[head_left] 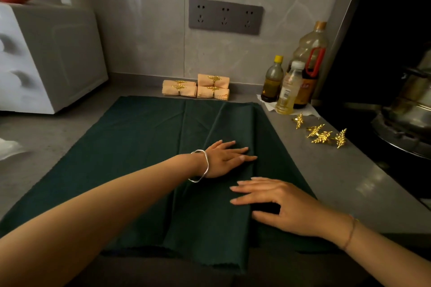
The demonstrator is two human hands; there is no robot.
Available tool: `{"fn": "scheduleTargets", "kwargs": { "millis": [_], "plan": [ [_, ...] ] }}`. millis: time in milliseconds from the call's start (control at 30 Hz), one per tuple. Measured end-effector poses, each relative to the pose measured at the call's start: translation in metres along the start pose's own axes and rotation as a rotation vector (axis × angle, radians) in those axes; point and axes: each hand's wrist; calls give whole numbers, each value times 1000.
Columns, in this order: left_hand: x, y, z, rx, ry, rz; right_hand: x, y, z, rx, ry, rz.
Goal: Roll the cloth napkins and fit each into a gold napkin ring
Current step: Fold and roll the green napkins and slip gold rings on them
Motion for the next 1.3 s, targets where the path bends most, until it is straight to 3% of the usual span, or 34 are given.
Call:
{"fn": "scheduleTargets", "kwargs": {
  "millis": [133, 233, 333, 467, 533, 700, 833, 1000, 1300],
  "plan": [
    [0, 0, 1, 14, 25, -77, 0, 0, 5, -10, -31, 124],
    [-10, 6, -2, -27, 29, -371, -12, 3, 15, 83, -98, 353],
    [-30, 7, -15, -157, -71, -625, -32, 4, 32, 161, -136, 507],
    [-41, 30, -29, -417, -256, -629, -56, -16, 65, 272, -411, 731],
    [-41, 48, -24, -465, -368, -777, -68, -34, 84, 311, -564, 894],
    [-45, 58, -14, -496, -301, -837, -85, -88, 131, 432, -755, 1057],
    [-44, 62, -6, -530, -214, -707, -76, -120, 156, 642, -720, 1127],
    [-44, 64, 3, -569, -198, -595, -61, -131, 159, 952, -560, 1105],
    [-43, 51, 7, -580, -128, -647, -64, -128, 143, 1054, -447, 870]
  ]
}}
Point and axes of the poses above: each hand's wrist, its own z-axis towards the middle knuckle, its own x-axis out of the palm, y = z × x, and after that the axes turned 1 degree about z, right-handed
